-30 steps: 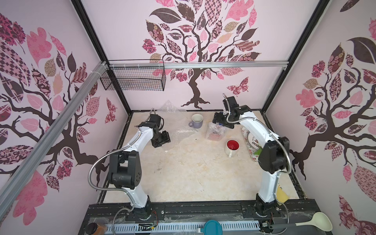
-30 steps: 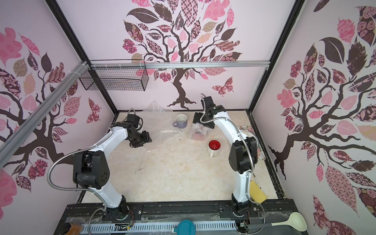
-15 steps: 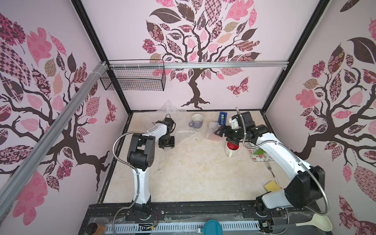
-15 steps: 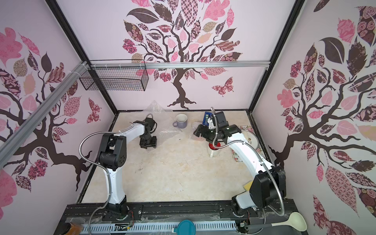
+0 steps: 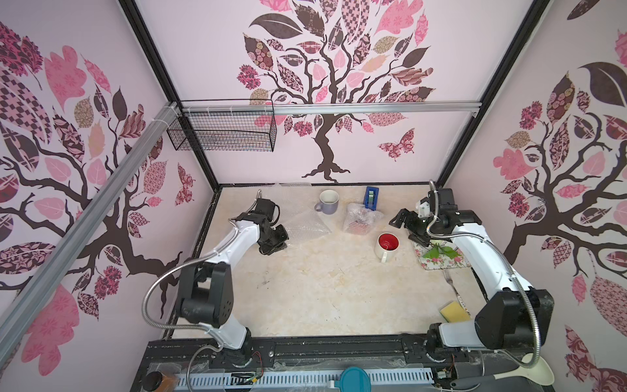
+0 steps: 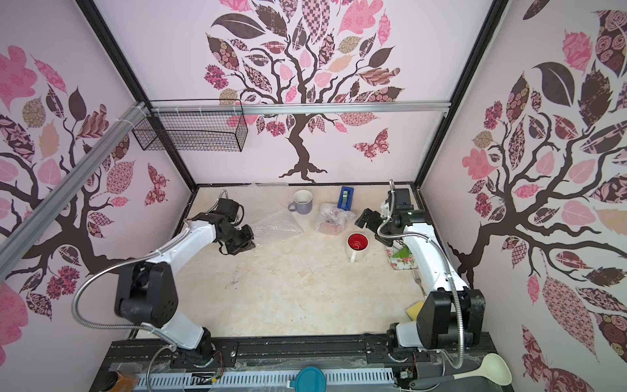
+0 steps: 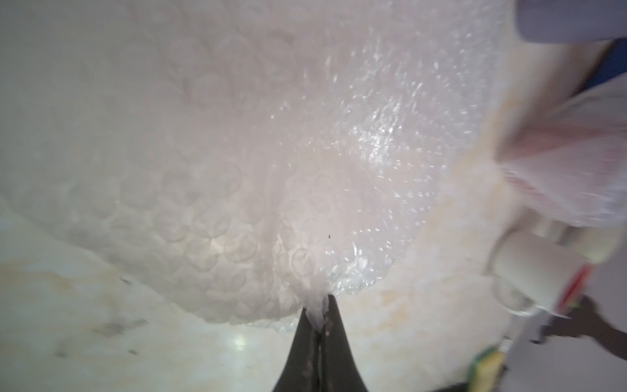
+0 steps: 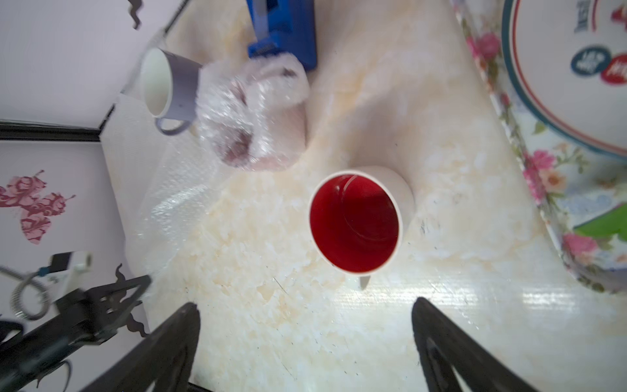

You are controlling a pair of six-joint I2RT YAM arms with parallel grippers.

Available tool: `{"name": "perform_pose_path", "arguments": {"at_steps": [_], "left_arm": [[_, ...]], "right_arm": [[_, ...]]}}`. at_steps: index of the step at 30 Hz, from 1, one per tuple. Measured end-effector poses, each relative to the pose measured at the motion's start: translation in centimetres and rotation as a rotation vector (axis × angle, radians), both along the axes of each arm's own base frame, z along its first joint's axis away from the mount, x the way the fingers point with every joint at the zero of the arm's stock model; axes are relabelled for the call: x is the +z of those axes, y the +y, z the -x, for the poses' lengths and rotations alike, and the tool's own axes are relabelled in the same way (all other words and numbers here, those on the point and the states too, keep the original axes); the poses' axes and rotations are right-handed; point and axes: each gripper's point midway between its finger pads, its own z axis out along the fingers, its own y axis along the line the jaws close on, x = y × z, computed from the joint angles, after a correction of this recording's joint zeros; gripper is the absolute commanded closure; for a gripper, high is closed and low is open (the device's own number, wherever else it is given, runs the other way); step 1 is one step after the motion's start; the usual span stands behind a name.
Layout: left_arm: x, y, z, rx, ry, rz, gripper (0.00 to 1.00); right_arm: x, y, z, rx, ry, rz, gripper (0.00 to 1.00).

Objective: Wrap mugs in bubble wrap
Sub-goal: Move the bubble wrap to the center of the board, then pick up the mug from the center of the board.

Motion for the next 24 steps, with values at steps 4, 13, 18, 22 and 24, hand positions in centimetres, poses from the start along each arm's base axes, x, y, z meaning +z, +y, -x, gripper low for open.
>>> {"name": "perform_pose_path", "arguments": {"at_steps": [4,13,18,22,24], "left_arm": [[0.3,-7.2,3.7,0.058,0.036,0.169,1.00],[-5.6,-19.0,6.9,0.110,0.238,0.185,1.00],[-6.2,-20.9,7.2,0.091,0.244,0.186,0.48],[-3.7,-20.4,5.7,0.046,0.188,0.183,0.40],[-1.9,-19.2,5.6,0.026,0.157,0.179,0.30]], "right_arm": [[-2.7,-0.2,1.7,-0.002,0.081,0.016,0.01],[-4.0,-1.1,1.7,-0.023,0.079,0.055,0.02],[-5.3,-1.2,0.5,-0.017,0.098,0.066,0.09],[-8.1,-1.4,-0.5,0.006,0.161,0.102,0.21],[-9.8,-1.8,-0.7,0.012,0.197,0.136,0.28]]}}
